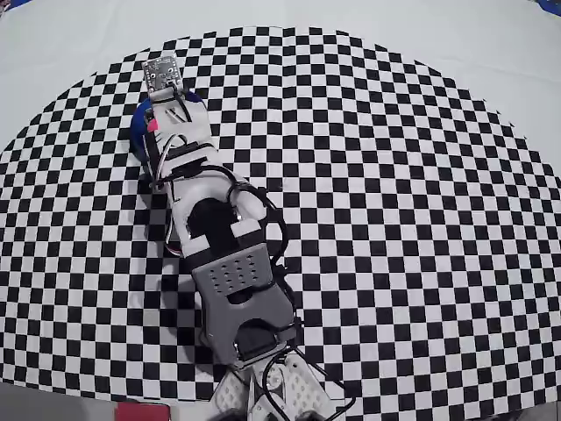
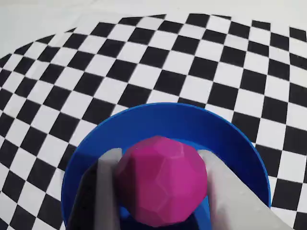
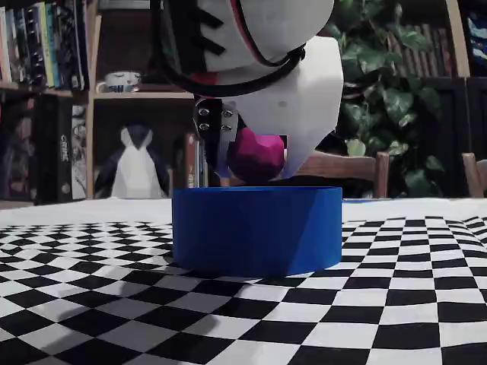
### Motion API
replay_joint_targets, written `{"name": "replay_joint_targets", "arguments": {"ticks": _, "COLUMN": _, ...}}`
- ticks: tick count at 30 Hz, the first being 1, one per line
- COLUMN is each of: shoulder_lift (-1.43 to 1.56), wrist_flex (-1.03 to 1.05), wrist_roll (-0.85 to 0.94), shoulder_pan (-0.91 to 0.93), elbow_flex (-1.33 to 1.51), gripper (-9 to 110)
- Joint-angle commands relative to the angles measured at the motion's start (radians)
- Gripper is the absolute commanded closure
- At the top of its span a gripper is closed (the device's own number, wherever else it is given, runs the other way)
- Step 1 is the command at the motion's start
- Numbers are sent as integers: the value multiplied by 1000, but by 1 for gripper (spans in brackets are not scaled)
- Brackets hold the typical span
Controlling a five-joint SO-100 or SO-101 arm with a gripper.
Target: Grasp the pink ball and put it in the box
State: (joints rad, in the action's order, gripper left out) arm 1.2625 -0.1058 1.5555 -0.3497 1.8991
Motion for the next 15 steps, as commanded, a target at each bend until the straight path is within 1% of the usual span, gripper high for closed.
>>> {"name": "replay_joint_targets", "arguments": {"ticks": 1, "shoulder_lift": 6, "wrist_flex": -3, "wrist_roll": 8, "shoulder_pan": -5, "elbow_flex": -41, "gripper": 101}}
{"name": "replay_joint_targets", "arguments": {"ticks": 13, "shoulder_lift": 6, "wrist_flex": -2, "wrist_roll": 8, "shoulder_pan": -5, "elbow_flex": -41, "gripper": 101}}
{"name": "replay_joint_targets", "arguments": {"ticks": 14, "shoulder_lift": 8, "wrist_flex": -2, "wrist_roll": 8, "shoulder_pan": -5, "elbow_flex": -40, "gripper": 98}}
{"name": "replay_joint_targets", "arguments": {"ticks": 15, "shoulder_lift": 9, "wrist_flex": -2, "wrist_roll": 8, "shoulder_pan": -2, "elbow_flex": -38, "gripper": 87}}
